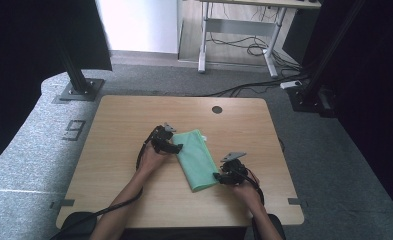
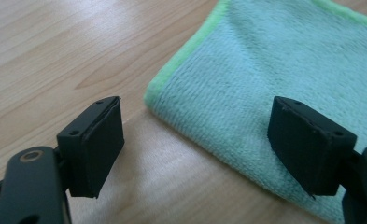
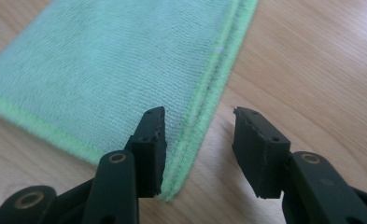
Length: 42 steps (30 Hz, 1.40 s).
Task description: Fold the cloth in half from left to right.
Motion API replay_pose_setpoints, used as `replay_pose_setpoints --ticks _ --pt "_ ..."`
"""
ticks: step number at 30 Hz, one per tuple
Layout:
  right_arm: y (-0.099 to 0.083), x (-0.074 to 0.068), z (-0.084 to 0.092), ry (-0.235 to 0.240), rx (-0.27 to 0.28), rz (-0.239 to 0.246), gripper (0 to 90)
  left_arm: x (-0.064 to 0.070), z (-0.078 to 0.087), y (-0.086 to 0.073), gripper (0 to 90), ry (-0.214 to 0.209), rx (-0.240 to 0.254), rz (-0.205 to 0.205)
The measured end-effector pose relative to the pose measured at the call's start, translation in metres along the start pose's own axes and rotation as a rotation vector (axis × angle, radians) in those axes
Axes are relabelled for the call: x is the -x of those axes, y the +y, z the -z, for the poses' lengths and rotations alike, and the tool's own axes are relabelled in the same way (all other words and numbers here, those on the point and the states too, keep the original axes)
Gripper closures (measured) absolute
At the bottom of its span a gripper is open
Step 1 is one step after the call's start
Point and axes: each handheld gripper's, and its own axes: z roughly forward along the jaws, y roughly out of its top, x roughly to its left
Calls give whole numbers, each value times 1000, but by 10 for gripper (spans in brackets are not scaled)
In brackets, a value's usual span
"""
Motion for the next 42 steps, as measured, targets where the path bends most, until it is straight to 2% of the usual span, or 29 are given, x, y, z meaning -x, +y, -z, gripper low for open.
replay_pose_setpoints --ticks 3,6,9,10,16,17,18,20,21,28,30,33,38,42 --pt "1 -6 -2 23 6 9 535 -9 -5 1 145 -12 9 39" --pt "2 -10 -3 33 11 14 534 -13 -6 4 147 3 16 64" --pt "1 -11 -4 29 16 11 519 -11 -5 4 158 3 5 54" --pt "1 -10 -4 33 22 7 512 -5 -2 3 157 3 -10 27" --pt "0 -9 -4 29 23 3 486 21 13 -6 157 -31 -38 -43" --pt "0 -9 -4 29 24 3 480 21 13 -6 156 -31 -38 -43" --pt "0 -8 -4 29 24 5 473 32 20 -13 156 -43 -43 -64" --pt "0 -8 -4 28 24 6 467 35 22 -15 155 -47 -44 -69" --pt "0 -8 -4 28 27 7 460 44 29 -22 154 -59 -43 -73" --pt "-1 -8 -5 24 31 5 453 76 50 -47 149 -117 -48 -105" --pt "-1 -9 -5 21 31 1 453 80 53 -52 150 -109 -49 -115" --pt "1 -14 -6 29 33 9 444 75 56 -56 149 -100 -50 -103" --pt "8 -27 -13 43 40 28 421 57 62 -62 147 -79 -51 -66" --pt "14 -35 -19 49 44 43 398 48 66 -66 146 -65 -50 -50"
